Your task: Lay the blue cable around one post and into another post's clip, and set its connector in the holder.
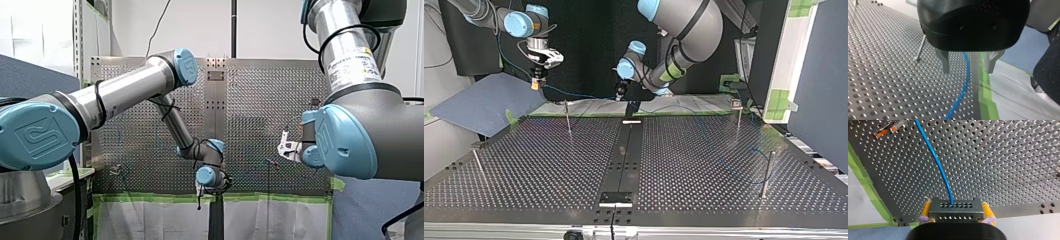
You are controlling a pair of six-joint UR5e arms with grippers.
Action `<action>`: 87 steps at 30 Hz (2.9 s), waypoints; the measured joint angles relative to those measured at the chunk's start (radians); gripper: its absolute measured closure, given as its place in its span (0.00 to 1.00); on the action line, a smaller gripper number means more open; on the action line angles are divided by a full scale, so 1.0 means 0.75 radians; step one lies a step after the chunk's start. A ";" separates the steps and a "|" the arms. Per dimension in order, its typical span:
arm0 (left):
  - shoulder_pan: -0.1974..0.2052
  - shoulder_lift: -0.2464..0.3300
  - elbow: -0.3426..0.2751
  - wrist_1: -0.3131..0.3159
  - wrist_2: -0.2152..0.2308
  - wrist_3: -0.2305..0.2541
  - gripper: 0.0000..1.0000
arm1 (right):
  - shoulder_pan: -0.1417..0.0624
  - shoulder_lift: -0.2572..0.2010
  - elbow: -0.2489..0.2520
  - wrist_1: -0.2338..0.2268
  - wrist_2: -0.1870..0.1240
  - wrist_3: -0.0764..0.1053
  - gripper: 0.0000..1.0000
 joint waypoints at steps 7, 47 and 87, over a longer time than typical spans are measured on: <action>0.004 -0.015 0.010 -0.004 -0.008 -0.005 0.30 | 0.004 0.000 0.000 0.006 -0.002 0.000 1.00; 0.025 -0.016 0.040 -0.027 -0.010 -0.029 0.48 | 0.008 0.000 0.000 0.025 -0.006 -0.001 1.00; 0.035 -0.018 0.041 -0.074 -0.019 -0.015 0.89 | 0.028 -0.003 0.000 0.036 -0.049 0.000 1.00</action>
